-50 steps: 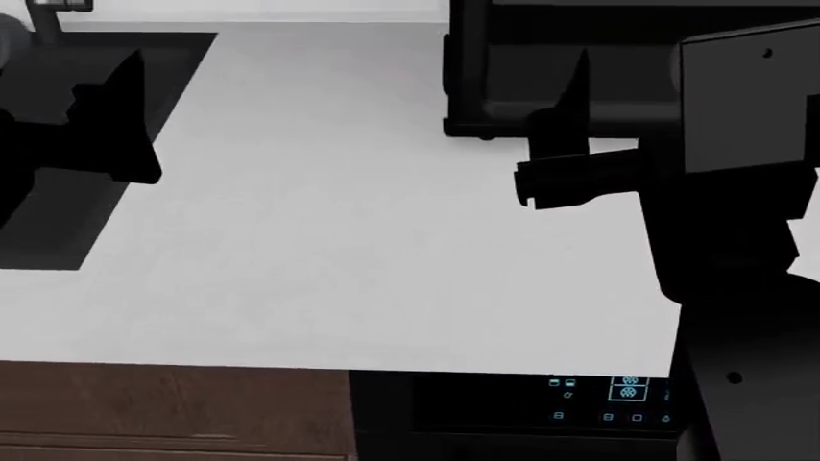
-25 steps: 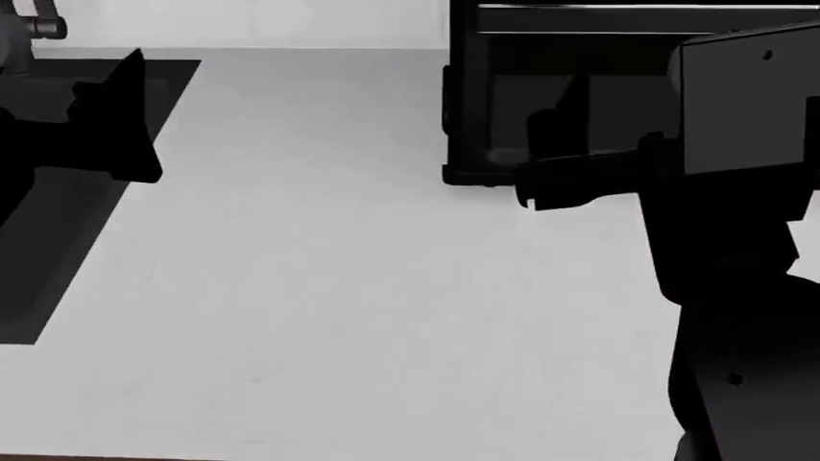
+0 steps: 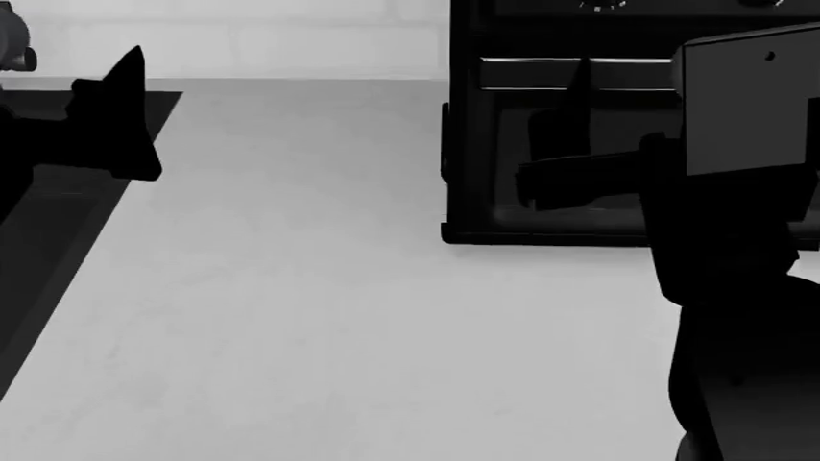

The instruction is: Turn on the toaster oven by setting the timer.

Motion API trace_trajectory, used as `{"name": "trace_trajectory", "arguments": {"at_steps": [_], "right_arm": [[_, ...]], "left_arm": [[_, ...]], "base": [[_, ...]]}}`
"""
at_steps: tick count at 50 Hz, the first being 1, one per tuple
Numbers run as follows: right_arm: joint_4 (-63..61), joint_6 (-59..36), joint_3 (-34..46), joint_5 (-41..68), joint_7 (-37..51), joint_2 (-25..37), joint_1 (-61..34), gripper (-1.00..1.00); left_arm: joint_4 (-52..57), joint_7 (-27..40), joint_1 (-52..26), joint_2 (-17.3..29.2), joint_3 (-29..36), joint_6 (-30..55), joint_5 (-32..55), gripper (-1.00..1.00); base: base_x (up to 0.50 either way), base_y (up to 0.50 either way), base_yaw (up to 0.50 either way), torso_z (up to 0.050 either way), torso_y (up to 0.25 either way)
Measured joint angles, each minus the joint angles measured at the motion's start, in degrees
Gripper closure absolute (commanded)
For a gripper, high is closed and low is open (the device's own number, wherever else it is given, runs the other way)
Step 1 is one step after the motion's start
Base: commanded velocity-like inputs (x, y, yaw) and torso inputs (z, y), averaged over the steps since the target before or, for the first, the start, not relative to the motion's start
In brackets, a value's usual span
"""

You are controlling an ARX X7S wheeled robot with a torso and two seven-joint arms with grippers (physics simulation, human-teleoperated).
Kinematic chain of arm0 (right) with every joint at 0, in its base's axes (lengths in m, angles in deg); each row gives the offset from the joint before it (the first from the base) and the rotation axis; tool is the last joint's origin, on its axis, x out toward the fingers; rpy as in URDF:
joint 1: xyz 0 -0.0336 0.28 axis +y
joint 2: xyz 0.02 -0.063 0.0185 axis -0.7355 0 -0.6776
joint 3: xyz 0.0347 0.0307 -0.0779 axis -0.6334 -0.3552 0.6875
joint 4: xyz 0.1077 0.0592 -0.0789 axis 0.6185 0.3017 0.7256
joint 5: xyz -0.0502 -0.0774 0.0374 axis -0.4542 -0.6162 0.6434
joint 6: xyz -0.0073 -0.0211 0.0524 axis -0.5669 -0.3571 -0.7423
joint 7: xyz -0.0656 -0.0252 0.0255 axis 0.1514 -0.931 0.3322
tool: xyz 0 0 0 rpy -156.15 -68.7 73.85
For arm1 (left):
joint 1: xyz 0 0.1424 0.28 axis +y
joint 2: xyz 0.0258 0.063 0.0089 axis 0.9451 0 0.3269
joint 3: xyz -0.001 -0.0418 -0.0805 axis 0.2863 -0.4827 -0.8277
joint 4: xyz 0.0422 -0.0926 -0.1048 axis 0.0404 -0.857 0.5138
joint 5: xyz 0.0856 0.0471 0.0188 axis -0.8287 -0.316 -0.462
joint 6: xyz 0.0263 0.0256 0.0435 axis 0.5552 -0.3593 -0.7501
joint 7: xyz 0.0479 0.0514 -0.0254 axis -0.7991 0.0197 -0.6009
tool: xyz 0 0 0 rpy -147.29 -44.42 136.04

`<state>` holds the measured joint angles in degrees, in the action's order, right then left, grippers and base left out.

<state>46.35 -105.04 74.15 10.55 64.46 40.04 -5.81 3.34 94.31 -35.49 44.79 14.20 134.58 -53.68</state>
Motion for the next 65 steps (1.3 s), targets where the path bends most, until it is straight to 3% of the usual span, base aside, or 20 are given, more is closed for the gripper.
{"name": "trace_trajectory", "arguments": {"at_steps": [11,65], "right_arm": [[0.13,0.19,0.12,0.18,0.19,-0.07,0.03,-1.0],[13.18,2.32,2.89,0.31,0.55,-3.14,-7.09,-1.0]], "left_arm": [[0.1,0.28,-0.12,0.13,-0.04,0.09,0.37,-1.0],[-0.52,0.88,0.53,0.81,1.0,-1.2,1.34,-1.0]], "base": [[0.28,0.0,0.0,0.0,0.0],[0.0,0.0,0.0,0.0,0.0]]}}
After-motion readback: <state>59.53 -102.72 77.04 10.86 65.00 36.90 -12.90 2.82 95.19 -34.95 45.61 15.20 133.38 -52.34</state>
